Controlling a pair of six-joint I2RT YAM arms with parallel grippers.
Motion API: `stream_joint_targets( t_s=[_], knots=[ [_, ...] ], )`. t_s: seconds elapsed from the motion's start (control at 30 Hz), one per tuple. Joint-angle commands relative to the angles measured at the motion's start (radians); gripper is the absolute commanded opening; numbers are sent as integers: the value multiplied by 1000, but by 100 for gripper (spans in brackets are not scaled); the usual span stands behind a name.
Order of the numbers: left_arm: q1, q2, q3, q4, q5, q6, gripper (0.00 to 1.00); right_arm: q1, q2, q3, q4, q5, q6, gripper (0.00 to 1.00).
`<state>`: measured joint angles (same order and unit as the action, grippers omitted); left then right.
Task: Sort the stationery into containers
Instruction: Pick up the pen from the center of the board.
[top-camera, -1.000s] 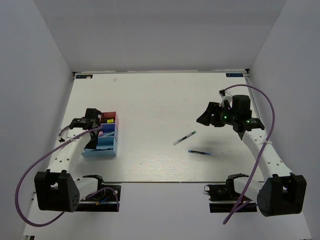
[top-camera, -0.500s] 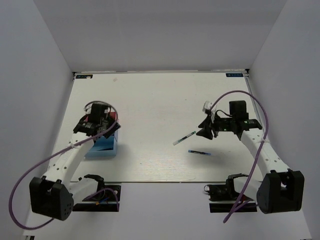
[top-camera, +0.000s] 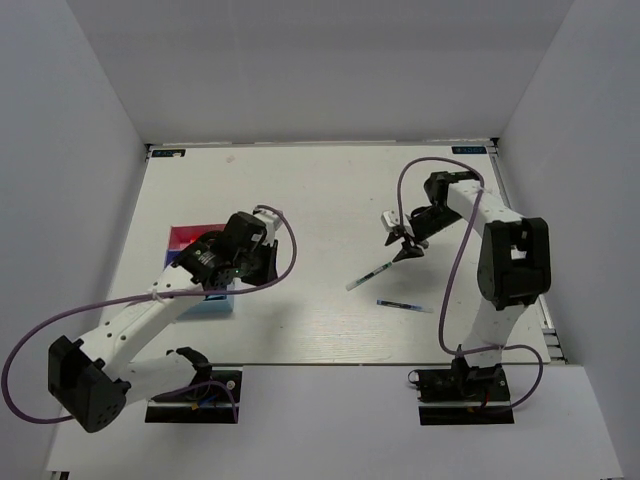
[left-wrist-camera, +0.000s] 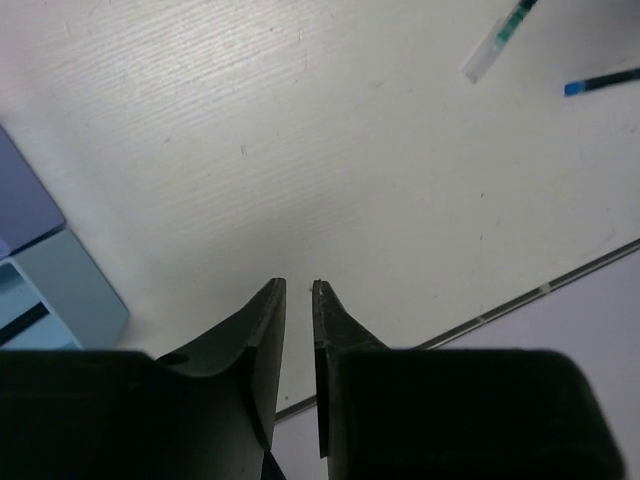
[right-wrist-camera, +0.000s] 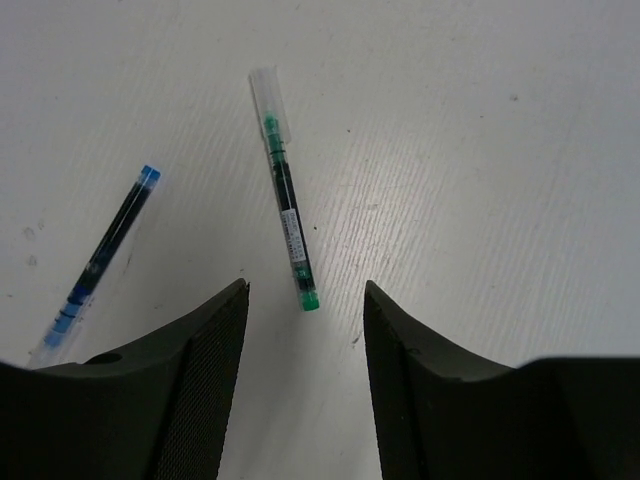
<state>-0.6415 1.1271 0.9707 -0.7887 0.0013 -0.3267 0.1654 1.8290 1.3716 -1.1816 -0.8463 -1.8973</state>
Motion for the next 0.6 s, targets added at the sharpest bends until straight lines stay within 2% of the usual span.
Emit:
stream_joint_targets(
  t_s=[0.0, 0.13, 0.2, 0.57],
  knots=[
    [-30, -85, -39, -20, -32, 29, 29, 34, 52, 26, -50, 70, -283, 53],
    [-43, -139, -43, -53, -76, 17, 36, 78, 62, -61, 88, 99, -214, 52],
    [-43, -168, -44, -69, -90, 17, 36, 89, 75, -71, 131, 115, -183, 52],
    [-43, -285, -102, -116, -118, -28, 38, 137, 185, -12, 168, 222, -88, 49]
  ],
)
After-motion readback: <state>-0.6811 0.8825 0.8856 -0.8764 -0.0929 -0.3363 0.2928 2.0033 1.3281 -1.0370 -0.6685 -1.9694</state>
